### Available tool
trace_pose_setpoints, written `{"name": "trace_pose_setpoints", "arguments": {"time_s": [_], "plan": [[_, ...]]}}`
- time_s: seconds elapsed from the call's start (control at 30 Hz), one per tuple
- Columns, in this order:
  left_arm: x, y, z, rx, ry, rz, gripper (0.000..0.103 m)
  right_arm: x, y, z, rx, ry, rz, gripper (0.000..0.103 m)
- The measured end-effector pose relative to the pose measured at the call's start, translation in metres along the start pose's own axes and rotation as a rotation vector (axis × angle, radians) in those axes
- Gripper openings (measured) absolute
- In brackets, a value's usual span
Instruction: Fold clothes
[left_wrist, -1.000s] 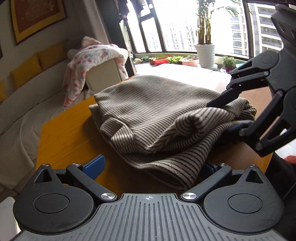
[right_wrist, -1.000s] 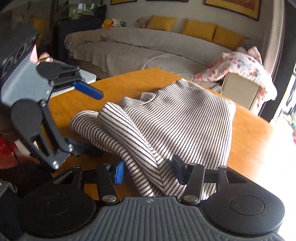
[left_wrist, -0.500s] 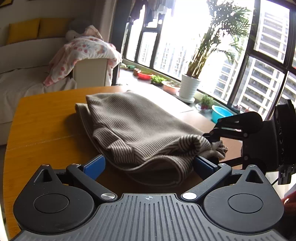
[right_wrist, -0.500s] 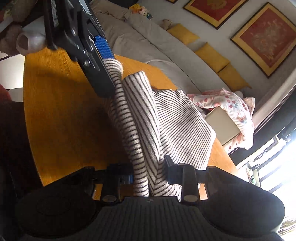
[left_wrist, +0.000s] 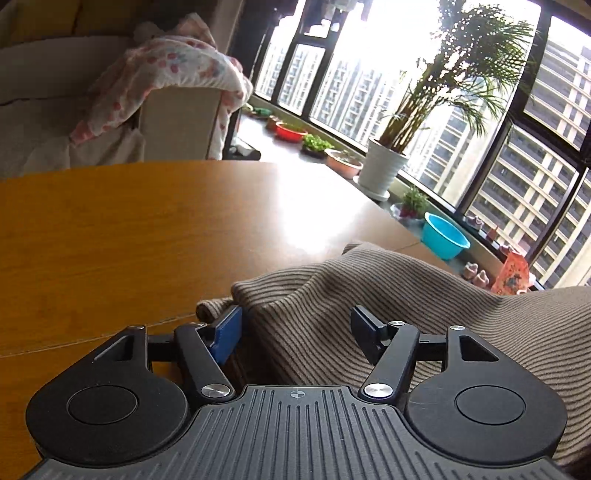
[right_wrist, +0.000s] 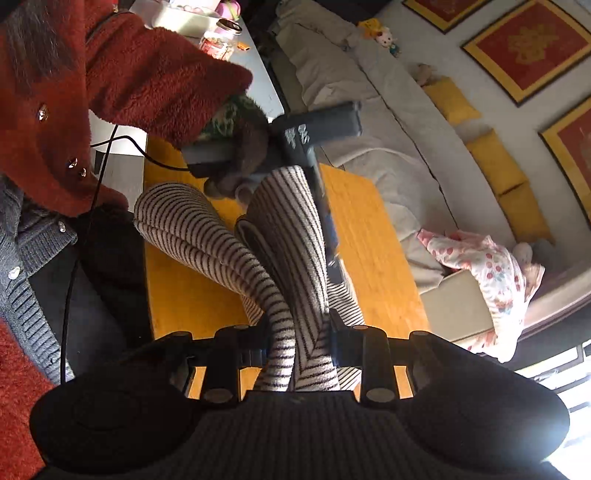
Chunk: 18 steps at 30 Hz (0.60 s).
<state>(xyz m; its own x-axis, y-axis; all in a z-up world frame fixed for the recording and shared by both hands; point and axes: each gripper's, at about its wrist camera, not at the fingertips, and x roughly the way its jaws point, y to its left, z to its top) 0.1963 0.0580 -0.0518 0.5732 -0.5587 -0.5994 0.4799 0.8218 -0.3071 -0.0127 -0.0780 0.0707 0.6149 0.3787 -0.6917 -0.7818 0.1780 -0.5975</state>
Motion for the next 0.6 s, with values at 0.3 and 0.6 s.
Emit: {"name": "trace_pose_setpoints", "arguments": {"time_s": [0.3, 0.6], "plan": [[-0.025, 0.030, -0.015, -0.066, -0.029, 0.015, 0.069, 0.090, -0.061, -0.018, 0.063, -0.027, 0.089, 0.042], [-0.105, 0.043, -0.004, -0.199, -0.262, -0.019, 0.096, 0.162, -0.094, -0.045, 0.186, -0.079, 0.125, 0.061]]}}
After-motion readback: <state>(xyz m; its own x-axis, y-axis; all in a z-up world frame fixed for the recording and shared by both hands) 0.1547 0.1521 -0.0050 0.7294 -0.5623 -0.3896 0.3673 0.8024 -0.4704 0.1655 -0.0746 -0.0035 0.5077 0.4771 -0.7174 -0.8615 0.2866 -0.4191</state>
